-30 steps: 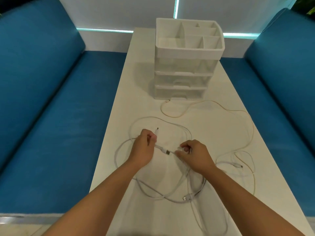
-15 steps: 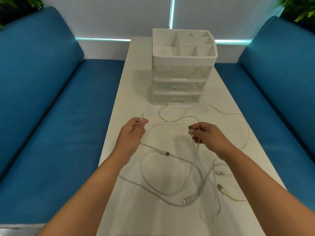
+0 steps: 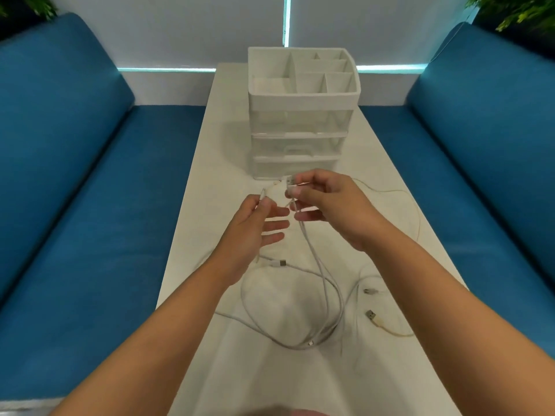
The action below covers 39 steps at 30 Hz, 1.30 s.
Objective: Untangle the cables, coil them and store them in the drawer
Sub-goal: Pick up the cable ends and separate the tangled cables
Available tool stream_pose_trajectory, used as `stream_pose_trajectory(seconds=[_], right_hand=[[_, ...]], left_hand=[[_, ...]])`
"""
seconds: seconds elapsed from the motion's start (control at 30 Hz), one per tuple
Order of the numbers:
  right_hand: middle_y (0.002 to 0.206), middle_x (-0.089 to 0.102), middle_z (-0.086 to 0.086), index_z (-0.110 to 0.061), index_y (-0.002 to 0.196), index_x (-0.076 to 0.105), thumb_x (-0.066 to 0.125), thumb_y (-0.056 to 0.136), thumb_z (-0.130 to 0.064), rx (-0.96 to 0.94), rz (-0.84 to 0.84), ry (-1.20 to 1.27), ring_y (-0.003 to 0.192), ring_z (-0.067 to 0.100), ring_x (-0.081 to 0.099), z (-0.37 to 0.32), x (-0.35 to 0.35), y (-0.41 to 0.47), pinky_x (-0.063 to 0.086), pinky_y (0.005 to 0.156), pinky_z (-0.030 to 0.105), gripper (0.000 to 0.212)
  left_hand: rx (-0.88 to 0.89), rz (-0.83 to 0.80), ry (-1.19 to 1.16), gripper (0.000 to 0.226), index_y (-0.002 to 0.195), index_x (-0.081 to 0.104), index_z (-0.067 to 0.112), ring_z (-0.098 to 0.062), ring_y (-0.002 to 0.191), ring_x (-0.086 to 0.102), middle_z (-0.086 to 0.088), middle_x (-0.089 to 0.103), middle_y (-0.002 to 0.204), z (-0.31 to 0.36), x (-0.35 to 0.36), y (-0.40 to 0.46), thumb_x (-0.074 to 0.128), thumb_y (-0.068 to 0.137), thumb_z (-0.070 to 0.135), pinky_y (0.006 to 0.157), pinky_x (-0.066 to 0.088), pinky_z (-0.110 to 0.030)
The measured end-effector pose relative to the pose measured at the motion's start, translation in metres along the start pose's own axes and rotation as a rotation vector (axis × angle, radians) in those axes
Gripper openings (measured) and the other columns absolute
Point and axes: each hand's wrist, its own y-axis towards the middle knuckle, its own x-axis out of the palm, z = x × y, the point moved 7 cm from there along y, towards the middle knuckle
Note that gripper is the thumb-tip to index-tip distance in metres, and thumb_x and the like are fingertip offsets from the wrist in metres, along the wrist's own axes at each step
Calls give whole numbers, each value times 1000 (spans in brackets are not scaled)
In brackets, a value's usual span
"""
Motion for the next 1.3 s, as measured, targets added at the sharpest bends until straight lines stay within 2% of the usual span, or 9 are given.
stream_pose_trajectory(seconds=[0.2,0.37,0.53,0.63,0.77,0.9,1.0,1.17,1.3], right_hand=[[70,65,9,-2,94,69,74,83,-12,-12,92,-35,63,20,64,22,18,2,56,61,28,16],[78,72,3,-11,92,76,71,85,-16,-121,80,-148,63,4,57,19,19,5,42,56,10,10],[70,61,-2,-13,82,68,61,86,-14,-79,417,-168,64,12,55,55,-19,3,48,65,27,8],[71,61,-3,-13,81,66,60,87,-15,-4,311,-306,65,15,59,87,-10,1,50,67,30,9],[86,62,-5,-14,98,66,56,87,-10,14,27,-575,66,3,56,117,19,6,43,64,18,15],[114,59,2,-16,121,61,59,90,-16,-26,-137,-754,97,14,55,137,37,16,41,83,21,31],[120,55,-1,-23,126,60,59,90,-28,-108,-259,-1007,107,20,49,145,50,20,45,87,32,35],[107,62,1,-20,107,69,58,91,-19,-83,-207,-932,99,19,58,142,41,25,48,81,30,20],[91,69,-3,-19,96,70,63,90,-14,-24,5,-603,81,11,62,125,7,28,45,72,16,11]], left_hand=[[-61,-80,-40,32,116,53,16,-33,81,73,-14,70,103,-1,15,-7,31,106,37,72,60,-44],[-15,13,124,33,106,57,17,-10,52,41,3,50,69,-3,-11,-7,32,106,39,57,36,-27],[-44,67,54,24,100,55,17,-8,53,29,7,37,70,-10,-39,-7,45,102,38,53,30,-23],[-31,71,59,16,97,50,16,-8,52,29,4,38,72,-16,-45,-7,47,102,31,50,31,-21],[-12,179,50,17,96,49,17,-9,49,37,1,47,69,-20,-53,-8,44,103,32,51,37,-23],[8,198,40,24,103,48,12,-12,47,47,1,55,66,-10,-56,-10,38,105,33,51,44,-25],[-15,139,62,24,102,46,12,-17,54,62,-6,65,72,-10,-55,-12,36,106,33,52,52,-28],[-43,94,167,24,102,44,12,-25,78,74,-12,73,96,-13,-64,-13,35,105,34,62,61,-40],[-6,145,285,23,102,46,13,-18,65,68,-9,67,94,-8,-75,-12,36,105,33,54,59,-36]])
